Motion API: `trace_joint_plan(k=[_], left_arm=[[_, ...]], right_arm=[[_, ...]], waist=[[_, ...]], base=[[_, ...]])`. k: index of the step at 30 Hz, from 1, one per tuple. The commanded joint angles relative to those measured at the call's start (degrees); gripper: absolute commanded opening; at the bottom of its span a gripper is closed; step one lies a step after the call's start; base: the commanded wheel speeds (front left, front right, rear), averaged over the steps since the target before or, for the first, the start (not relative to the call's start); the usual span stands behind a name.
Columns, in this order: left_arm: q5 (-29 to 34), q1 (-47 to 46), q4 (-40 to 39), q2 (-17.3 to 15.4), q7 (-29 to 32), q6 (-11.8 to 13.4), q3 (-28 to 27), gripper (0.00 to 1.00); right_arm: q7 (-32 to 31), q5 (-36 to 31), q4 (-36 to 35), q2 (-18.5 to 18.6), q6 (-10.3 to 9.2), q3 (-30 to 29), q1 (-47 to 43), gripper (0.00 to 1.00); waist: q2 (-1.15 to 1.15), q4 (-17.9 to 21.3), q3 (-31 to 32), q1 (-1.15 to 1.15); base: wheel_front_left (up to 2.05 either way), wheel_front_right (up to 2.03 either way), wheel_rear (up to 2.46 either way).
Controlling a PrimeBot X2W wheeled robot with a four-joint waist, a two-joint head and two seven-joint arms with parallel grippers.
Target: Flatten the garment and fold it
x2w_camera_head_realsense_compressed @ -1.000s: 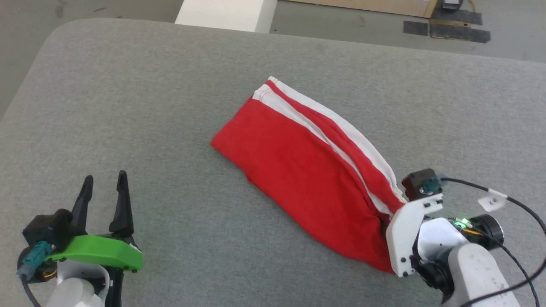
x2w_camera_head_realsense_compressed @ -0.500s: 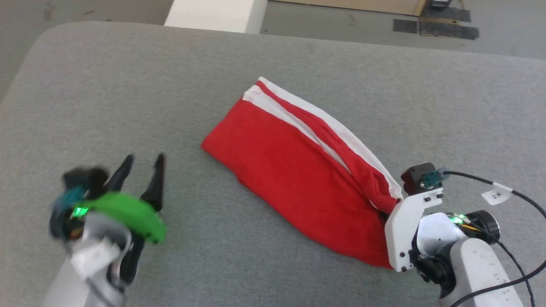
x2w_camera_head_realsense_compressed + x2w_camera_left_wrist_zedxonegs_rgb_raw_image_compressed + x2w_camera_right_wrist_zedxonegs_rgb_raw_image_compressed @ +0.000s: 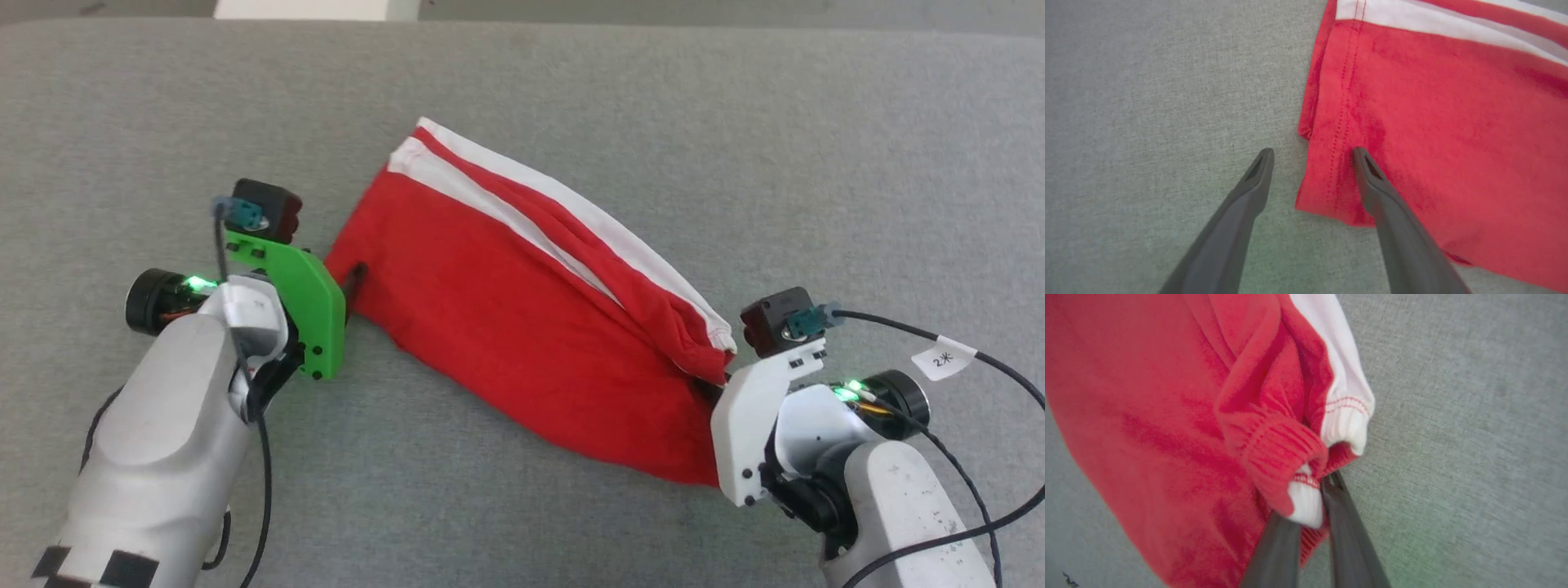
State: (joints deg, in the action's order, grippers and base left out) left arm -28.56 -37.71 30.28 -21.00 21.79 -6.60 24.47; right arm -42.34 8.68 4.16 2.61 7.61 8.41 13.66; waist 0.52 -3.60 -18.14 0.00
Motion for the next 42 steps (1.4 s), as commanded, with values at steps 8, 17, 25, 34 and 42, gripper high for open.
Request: trace_joint_plan(k=[8, 17, 25, 34, 42], left_arm=[[-3.0, -1.4, 3.9, 1.1, 5.6, -0.8, 4.8, 0.43], [-9.4, -0.3, 4.8, 0.2, 4.8, -0.9, 3.5, 0.0], [-16.2, 5.0, 1.3, -0.7, -1.0, -0.4, -3.3, 0.0], [-19.8, 19.3, -10.5, 0.6, -6.7, 3.0, -6.4, 0.0], [-21.3, 31.4, -19.8, 4.0, -7.1, 7.4, -4.8, 0.0]], right_arm=[[0.8, -0.3, 0.4, 0.3, -0.12, -0.4, 0.5, 0.0], [1.3, 0.3, 0.8, 0.3, -0.12, -0.8, 0.9, 0.0], [-3.8, -1.3, 0.4, 1.9, -0.12, 0.0, 2.5, 0.0], [-11.7, 5.9, -1.8, 14.4, -0.12, 1.9, 4.1, 0.0], [-13.5, 7.3, -0.2, 18.2, -0.12, 3.7, 4.9, 0.0]], waist=[[-0.52, 3.0, -3.5, 0.0], [-0.52, 1.5, -1.9, 0.0], [-0.52, -1.4, 2.7, 0.0], [-0.52, -5.4, 5.9, 0.0], [-0.52, -8.3, 7.1, 0.0]], base=[[0.0, 0.0, 0.0], [0.0, 0.0, 0.0], [0.0, 0.0, 0.0], [0.0, 0.0, 0.0], [0.0, 0.0, 0.0]])
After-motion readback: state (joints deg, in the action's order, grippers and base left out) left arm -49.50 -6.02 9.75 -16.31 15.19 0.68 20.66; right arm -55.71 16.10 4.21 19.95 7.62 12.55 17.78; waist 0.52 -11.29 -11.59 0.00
